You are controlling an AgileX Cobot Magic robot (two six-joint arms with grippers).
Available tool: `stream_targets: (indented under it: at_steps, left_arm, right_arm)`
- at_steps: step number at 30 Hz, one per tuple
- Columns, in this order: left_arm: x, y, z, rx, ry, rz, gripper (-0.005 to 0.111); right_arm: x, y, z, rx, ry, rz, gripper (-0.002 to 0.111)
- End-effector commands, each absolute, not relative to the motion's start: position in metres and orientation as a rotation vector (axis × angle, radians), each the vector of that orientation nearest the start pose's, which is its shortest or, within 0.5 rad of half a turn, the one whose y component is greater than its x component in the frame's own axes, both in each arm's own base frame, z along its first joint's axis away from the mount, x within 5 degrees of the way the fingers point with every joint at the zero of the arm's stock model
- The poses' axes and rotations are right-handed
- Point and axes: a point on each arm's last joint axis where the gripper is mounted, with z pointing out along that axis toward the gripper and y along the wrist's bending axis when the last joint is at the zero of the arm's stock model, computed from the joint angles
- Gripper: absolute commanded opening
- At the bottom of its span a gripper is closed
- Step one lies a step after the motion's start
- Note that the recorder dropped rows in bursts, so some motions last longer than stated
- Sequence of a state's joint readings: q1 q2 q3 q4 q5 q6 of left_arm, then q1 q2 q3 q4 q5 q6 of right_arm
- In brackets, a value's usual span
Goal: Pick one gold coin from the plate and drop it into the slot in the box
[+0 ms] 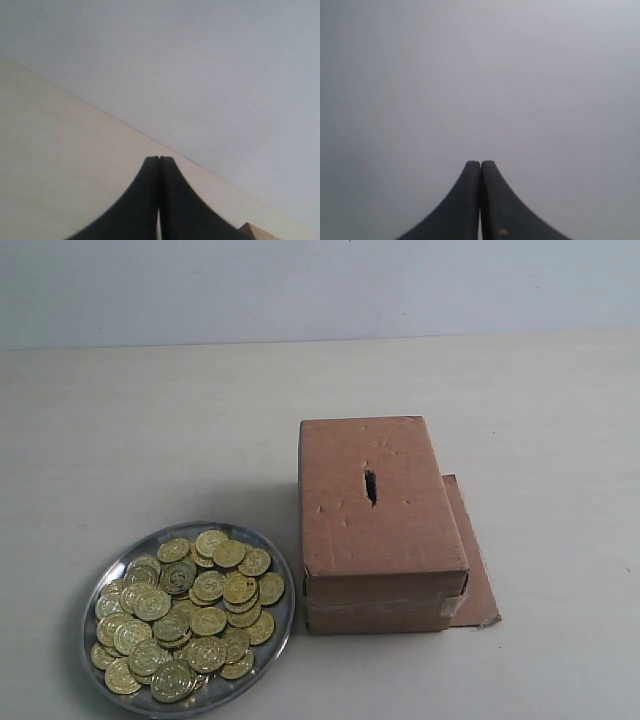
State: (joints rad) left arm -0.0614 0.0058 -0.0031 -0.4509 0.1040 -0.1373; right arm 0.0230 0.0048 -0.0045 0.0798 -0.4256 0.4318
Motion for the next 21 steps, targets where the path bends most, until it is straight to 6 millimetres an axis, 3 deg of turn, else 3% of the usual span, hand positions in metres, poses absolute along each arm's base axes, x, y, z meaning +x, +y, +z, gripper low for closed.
stream_targets:
  at_steps: [1,5,8,10,11,12,13,15,16,17,21]
  left_arm:
    - [0.056,-0.007,0.206,-0.424,1.540,-0.583,0.000]
    - [0.056,-0.008,0.205,-0.449,1.547,-0.617,0.000]
    - [0.054,-0.014,0.206,-0.442,1.625,-0.684,0.000]
    - [0.045,-0.019,0.238,-0.271,1.618,-0.650,0.000]
    - [0.033,-0.023,0.267,-0.050,1.590,-0.549,0.000]
    - [0.030,-0.025,0.281,0.067,1.595,-0.487,0.000]
    - [0.027,-0.029,0.299,0.235,1.624,-0.409,0.000]
    - [0.033,-0.034,0.314,0.393,1.682,-0.349,0.000]
    - [0.041,-0.037,0.320,0.468,1.721,-0.334,0.000]
    - [0.057,-0.042,0.324,0.582,1.778,-0.307,0.000]
    - [0.096,-0.056,0.317,0.865,1.956,-0.298,0.000]
  right_arm:
    - [0.044,-0.002,0.251,0.349,1.006,0.570,0.000]
    - [0.045,-0.002,0.249,0.475,0.994,0.780,0.000]
    - [0.045,0.006,0.254,0.436,1.057,0.850,0.000]
    - [0.039,0.010,0.278,0.402,1.155,0.811,0.000]
    - [0.037,0.013,0.297,0.300,1.190,0.728,0.000]
    - [0.036,0.018,0.312,0.235,1.204,0.725,0.000]
    - [0.041,0.027,0.326,0.120,1.290,0.714,0.000]
    - [0.053,0.043,0.341,-0.163,1.433,0.657,0.000]
    - [0.060,0.053,0.349,-0.265,1.489,0.731,0.000]
    - [0.079,0.063,0.352,-0.362,1.600,0.848,0.000]
    - [0.131,0.072,0.347,-0.406,1.788,0.985,0.000]
